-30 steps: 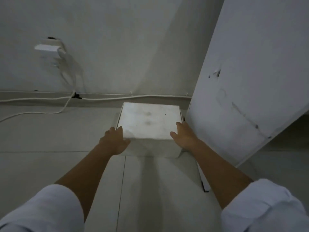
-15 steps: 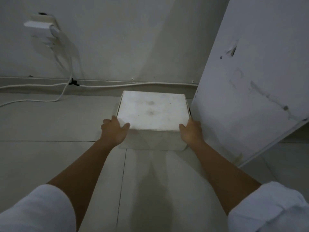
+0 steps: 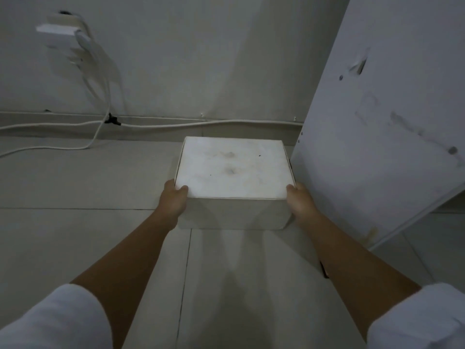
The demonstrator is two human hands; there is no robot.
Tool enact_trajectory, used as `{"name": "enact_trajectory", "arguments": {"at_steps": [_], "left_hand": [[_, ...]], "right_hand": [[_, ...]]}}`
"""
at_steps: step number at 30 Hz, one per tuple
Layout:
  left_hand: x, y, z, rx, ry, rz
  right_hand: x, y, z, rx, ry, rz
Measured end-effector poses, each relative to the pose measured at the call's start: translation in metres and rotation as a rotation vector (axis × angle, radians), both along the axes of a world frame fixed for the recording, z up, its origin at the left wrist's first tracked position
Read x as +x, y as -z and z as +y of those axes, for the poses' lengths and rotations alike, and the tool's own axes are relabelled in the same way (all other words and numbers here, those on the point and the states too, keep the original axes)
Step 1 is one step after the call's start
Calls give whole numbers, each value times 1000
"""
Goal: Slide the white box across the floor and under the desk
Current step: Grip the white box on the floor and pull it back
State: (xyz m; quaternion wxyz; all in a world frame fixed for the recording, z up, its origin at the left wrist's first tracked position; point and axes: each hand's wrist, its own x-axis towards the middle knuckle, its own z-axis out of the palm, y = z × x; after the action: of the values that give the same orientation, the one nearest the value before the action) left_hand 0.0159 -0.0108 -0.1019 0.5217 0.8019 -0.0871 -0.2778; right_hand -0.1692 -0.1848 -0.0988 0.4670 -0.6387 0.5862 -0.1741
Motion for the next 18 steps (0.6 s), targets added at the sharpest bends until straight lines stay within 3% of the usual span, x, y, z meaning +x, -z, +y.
{"name": "enact_trajectory", "arguments": {"at_steps": [4, 18], "left_hand": [[-8, 2, 11, -40, -61, -7], [-11, -22, 111, -28, 71, 44]], "right_hand": [[-10, -1, 10, 0, -14, -22], [-60, -58, 103, 37, -59, -57]]}}
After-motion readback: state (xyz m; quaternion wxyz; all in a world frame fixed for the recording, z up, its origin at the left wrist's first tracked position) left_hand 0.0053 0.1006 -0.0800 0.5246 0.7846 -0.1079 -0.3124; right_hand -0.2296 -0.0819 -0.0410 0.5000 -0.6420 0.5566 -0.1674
